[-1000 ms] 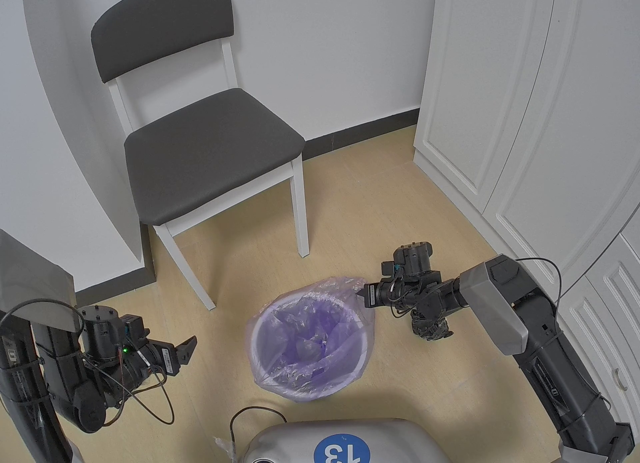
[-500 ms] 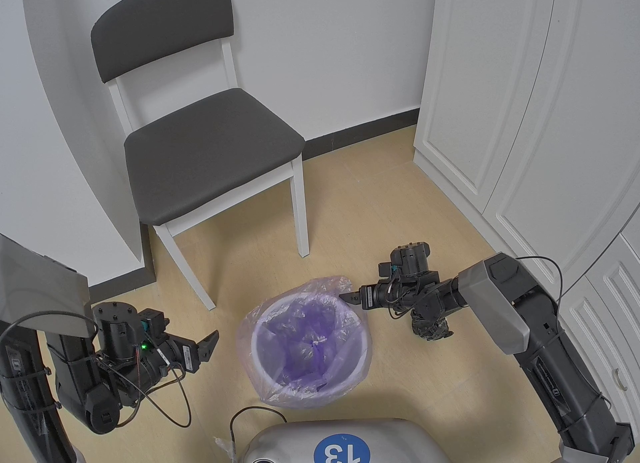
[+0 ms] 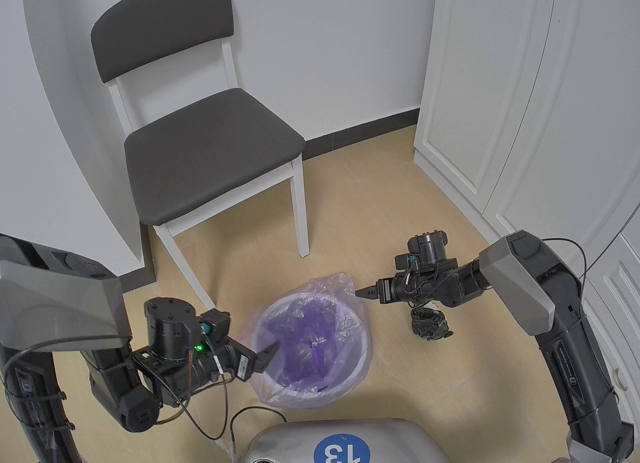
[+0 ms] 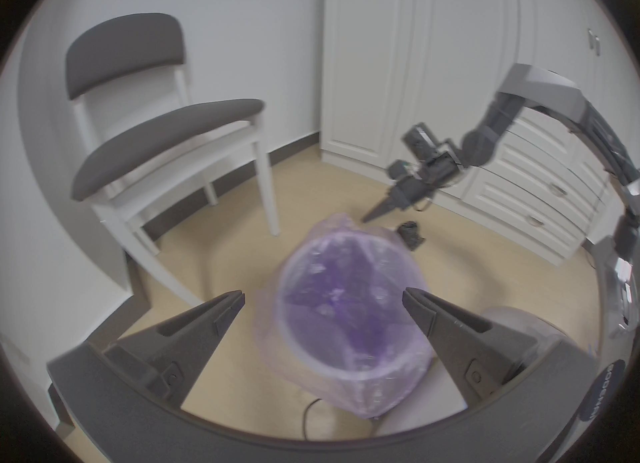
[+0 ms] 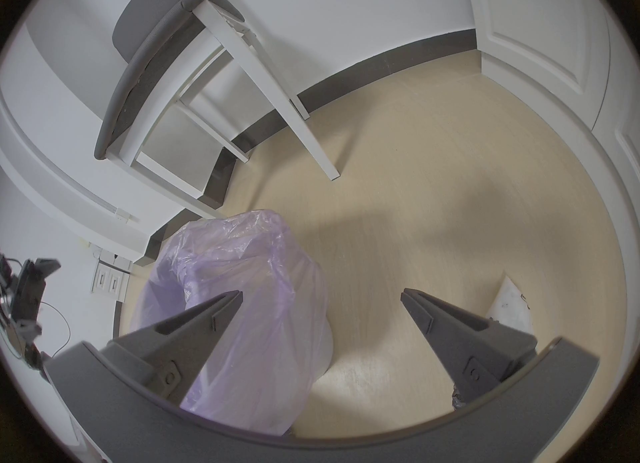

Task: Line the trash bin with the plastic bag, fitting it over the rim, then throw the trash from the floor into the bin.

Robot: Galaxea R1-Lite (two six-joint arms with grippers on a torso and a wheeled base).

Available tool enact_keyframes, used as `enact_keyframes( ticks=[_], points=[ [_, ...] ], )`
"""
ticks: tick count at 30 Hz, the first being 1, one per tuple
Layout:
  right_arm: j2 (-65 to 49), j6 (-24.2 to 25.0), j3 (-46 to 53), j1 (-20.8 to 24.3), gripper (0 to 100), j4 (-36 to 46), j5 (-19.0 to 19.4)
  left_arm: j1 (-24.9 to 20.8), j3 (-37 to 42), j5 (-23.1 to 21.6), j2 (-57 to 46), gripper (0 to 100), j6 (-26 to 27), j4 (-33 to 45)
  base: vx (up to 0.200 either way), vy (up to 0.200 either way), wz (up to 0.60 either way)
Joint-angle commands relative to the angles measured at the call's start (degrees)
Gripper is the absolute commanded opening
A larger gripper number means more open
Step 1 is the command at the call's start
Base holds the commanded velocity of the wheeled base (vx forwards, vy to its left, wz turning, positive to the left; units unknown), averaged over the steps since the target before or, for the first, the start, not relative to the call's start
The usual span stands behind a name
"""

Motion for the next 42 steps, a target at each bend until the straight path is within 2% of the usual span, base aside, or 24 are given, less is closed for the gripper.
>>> enact_keyframes(
  ticks=[1, 2, 3, 7, 11, 15, 20, 23, 25, 35, 42],
  points=[
    [-0.3, 0.1, 0.7, -1.1, 100, -0.2, 0.0, -5.9, 0.0, -1.3, 2.1, 100, -0.1, 1.7, 0.0, 0.0, 0.0],
    [-0.3, 0.1, 0.7, -1.1, 100, -0.2, 0.0, -5.9, 0.0, -1.3, 2.1, 100, -0.1, 1.7, 0.0, 0.0, 0.0],
    [-0.3, 0.1, 1.0, -1.5, 100, -0.2, 0.0, -9.2, 0.9, -1.3, 6.7, 100, -0.4, 0.9, 0.0, 0.0, 0.0],
    [-0.3, 0.2, 1.2, -2.1, 100, -0.3, 0.0, -10.7, -0.1, -0.9, 12.8, 100, -0.5, -0.2, 0.0, 0.0, 0.0],
    [-0.4, 0.8, 0.6, -4.6, 100, -0.3, 0.8, -12.9, -2.9, -0.7, 18.6, 100, -0.4, -3.4, 0.0, 0.0, 0.0],
    [-0.9, 3.7, -0.6, -8.9, 100, -0.4, 6.3, -13.9, -5.9, -0.6, 20.6, 100, -0.1, -2.2, 0.0, 0.0, 0.0],
    [-0.7, 7.4, -3.1, -12.0, 100, -0.6, 7.5, -13.7, -9.6, -0.4, 21.7, 100, 0.3, 0.8, 0.0, 0.0, 0.0],
    [-0.7, 7.7, -3.1, -13.0, 100, -1.2, 8.0, -13.2, -12.1, -0.3, 22.1, 100, 0.3, 2.3, 0.0, 0.0, 0.0],
    [-1.0, 7.7, -2.3, -13.8, 100, -2.3, 9.8, -12.1, -14.8, -0.1, 22.9, 100, 0.4, 3.2, 0.0, 0.0, 0.0],
    [-0.7, 7.2, -0.4, -13.9, 100, -5.0, 10.0, -9.3, -16.7, -0.6, 23.3, 100, 1.1, 3.5, 0.0, 0.0, 0.0],
    [-0.6, 7.0, 0.2, -13.9, 100, -5.6, 10.0, -9.1, -18.7, -1.6, 22.9, 100, 1.5, 7.9, 0.0, 0.0, 0.0]
  ],
)
